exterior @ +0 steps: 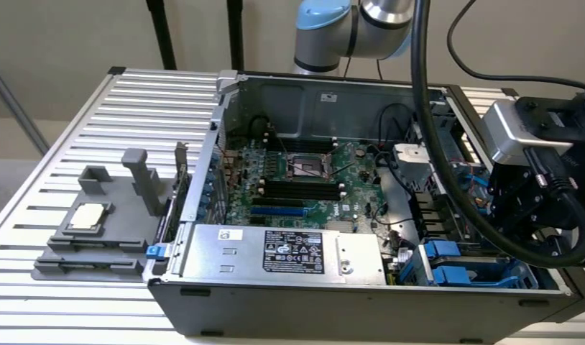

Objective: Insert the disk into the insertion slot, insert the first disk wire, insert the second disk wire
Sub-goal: 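Insert the second disk wire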

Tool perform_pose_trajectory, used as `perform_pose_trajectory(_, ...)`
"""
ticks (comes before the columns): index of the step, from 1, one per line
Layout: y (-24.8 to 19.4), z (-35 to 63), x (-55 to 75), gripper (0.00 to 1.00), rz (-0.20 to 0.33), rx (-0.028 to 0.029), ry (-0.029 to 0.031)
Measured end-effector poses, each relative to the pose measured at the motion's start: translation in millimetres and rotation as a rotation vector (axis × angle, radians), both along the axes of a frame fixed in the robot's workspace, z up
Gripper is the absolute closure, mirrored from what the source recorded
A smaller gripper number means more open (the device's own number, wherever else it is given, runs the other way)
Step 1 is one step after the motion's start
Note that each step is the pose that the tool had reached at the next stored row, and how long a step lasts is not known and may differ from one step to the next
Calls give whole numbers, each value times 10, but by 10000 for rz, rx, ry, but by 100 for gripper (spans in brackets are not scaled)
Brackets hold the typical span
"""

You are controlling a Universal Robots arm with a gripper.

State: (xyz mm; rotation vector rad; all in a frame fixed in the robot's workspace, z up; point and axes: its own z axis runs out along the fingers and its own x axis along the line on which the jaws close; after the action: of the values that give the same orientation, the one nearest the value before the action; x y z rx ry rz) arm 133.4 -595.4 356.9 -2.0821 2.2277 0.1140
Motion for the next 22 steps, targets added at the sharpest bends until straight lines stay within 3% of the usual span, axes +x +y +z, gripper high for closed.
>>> perform_pose_trajectory(3,0,23,-13,76,-2,7,-1)
perform_pose_trajectory(10,-3,308,-44,76,-1,7,-1)
perform_pose_trajectory(17,4,318,-179,76,0,7,-13)
perform_pose_trajectory(21,53,310,-224,74,-1,8,-66)
perform_pose_trajectory(22,76,306,-225,67,0,7,-84)
